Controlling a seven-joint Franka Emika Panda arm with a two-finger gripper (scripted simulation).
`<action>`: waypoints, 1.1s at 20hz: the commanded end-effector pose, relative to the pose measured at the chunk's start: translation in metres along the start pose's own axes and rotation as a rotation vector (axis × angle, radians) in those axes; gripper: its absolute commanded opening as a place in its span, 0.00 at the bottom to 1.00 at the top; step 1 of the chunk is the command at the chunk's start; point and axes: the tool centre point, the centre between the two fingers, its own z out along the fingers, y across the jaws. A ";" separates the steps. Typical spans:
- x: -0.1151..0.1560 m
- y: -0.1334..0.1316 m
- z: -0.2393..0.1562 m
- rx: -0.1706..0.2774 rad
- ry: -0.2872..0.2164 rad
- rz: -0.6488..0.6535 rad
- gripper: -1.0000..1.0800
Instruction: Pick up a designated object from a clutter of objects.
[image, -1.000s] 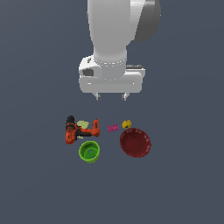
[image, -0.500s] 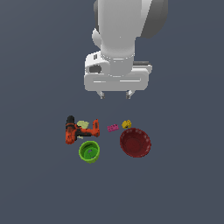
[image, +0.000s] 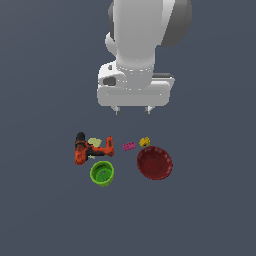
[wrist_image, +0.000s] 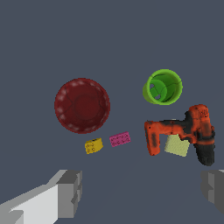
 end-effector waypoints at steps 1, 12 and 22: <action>0.001 0.000 0.006 0.002 0.000 0.026 0.96; 0.004 -0.002 0.054 0.014 0.000 0.248 0.96; 0.000 -0.003 0.111 0.024 -0.002 0.519 0.96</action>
